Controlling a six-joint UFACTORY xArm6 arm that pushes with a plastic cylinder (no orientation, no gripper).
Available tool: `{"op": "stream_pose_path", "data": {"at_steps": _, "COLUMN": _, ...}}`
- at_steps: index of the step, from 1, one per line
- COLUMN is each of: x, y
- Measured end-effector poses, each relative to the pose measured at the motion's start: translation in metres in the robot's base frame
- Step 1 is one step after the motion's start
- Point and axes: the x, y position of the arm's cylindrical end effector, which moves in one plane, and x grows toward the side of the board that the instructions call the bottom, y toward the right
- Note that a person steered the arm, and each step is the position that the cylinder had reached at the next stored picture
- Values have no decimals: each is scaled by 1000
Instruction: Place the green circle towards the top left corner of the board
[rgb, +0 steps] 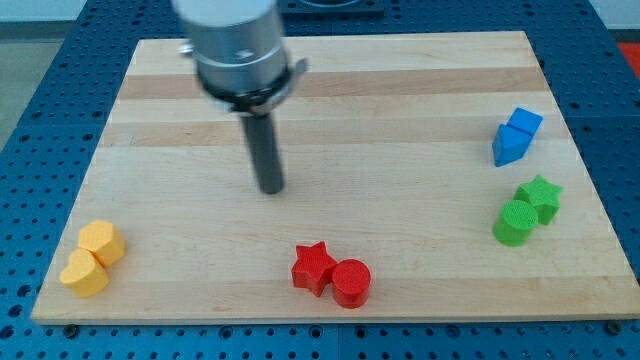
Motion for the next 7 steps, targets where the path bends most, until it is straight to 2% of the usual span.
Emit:
{"op": "stream_pose_path", "data": {"at_steps": 1, "x": 6, "y": 60}}
{"op": "stream_pose_path", "data": {"at_steps": 3, "x": 32, "y": 86}}
{"op": "stream_pose_path", "data": {"at_steps": 6, "x": 142, "y": 164}}
{"op": "stream_pose_path", "data": {"at_steps": 7, "x": 139, "y": 218}}
